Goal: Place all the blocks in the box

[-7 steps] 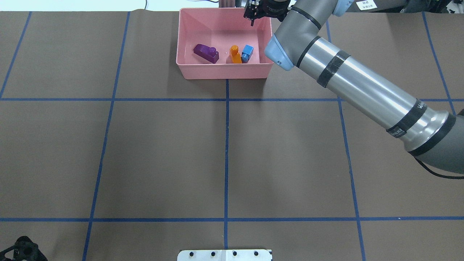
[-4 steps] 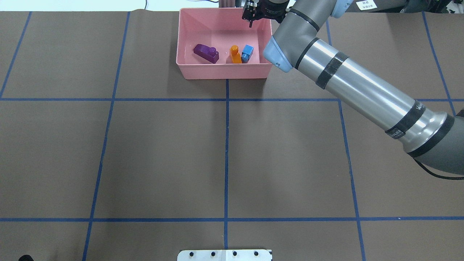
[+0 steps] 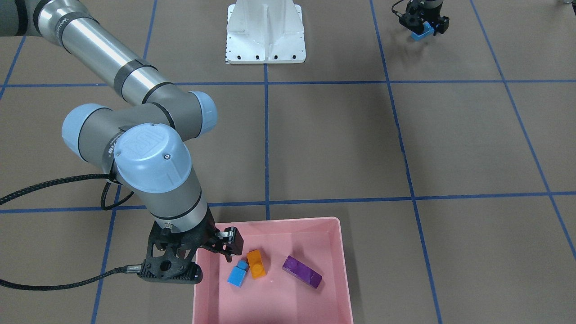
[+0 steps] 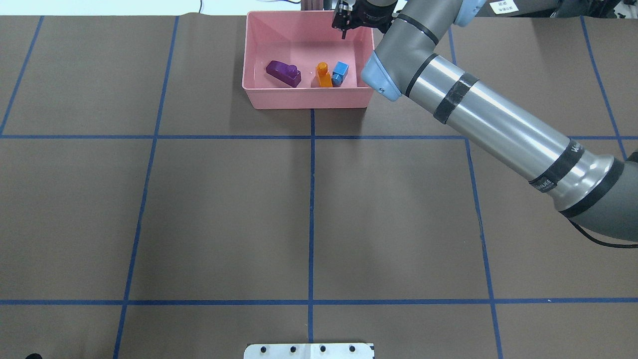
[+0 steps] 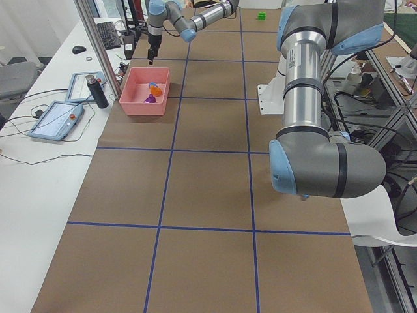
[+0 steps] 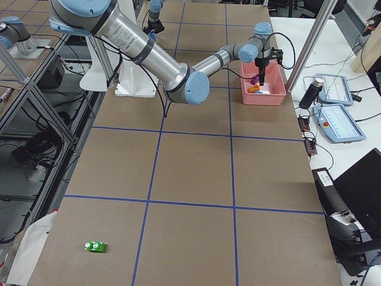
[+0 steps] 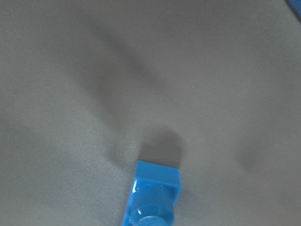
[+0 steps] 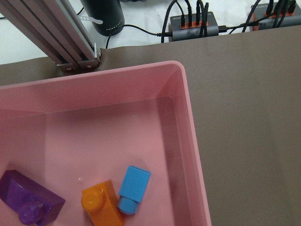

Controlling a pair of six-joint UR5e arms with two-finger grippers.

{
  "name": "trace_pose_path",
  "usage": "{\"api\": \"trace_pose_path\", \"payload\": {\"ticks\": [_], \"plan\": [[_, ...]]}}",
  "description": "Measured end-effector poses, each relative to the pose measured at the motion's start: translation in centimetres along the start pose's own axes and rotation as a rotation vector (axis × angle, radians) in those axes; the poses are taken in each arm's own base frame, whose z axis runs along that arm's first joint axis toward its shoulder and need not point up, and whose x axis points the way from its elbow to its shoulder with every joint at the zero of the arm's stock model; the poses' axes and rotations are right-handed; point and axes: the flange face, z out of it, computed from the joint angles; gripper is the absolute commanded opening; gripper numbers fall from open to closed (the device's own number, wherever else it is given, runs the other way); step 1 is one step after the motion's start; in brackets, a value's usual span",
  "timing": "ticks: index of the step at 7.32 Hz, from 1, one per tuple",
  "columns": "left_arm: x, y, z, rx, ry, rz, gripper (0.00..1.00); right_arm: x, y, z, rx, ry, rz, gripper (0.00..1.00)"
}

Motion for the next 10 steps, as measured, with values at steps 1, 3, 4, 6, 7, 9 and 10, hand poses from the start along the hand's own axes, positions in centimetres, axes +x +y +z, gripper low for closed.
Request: {"api": "trace_pose_path", "payload": {"ticks": [1, 3, 4, 6, 7, 9, 10], "plan": [[-0.1, 0.1, 0.2, -0.004, -0.003, 0.003, 0.59, 0.1, 0.1, 0.1, -0.001, 0.001, 0.000, 1.00], [0.0, 0.0, 0.3, -0.003, -0.002, 0.004, 0.09, 0.0, 0.2, 0.2, 0.001, 0.000, 0.000, 1.00], [0.1, -0.1, 0.3, 0.000, 0.000, -0.001, 0.00, -0.1, 0.2, 0.1, 0.002, -0.002, 0.000, 1.00], [-0.3, -0.7, -0.2, 0.022, -0.004, -0.025, 0.00, -0.2, 0.0, -0.1, 0.004, -0.003, 0.001, 1.00], [-1.0, -1.5, -1.6, 0.054, 0.005, -0.059, 0.00, -0.1, -0.1, -0.2, 0.005, -0.003, 0.000, 1.00], [-2.9, -4.2, -7.6, 0.181, 0.053, -0.172, 0.00, 0.0, -0.3, -0.3, 0.008, -0.004, 0.000, 1.00], [-3.3, -6.2, -10.7, 0.263, 0.088, -0.238, 0.00, -0.1, -0.2, -0.4, 0.009, -0.005, 0.000, 1.00]]}}
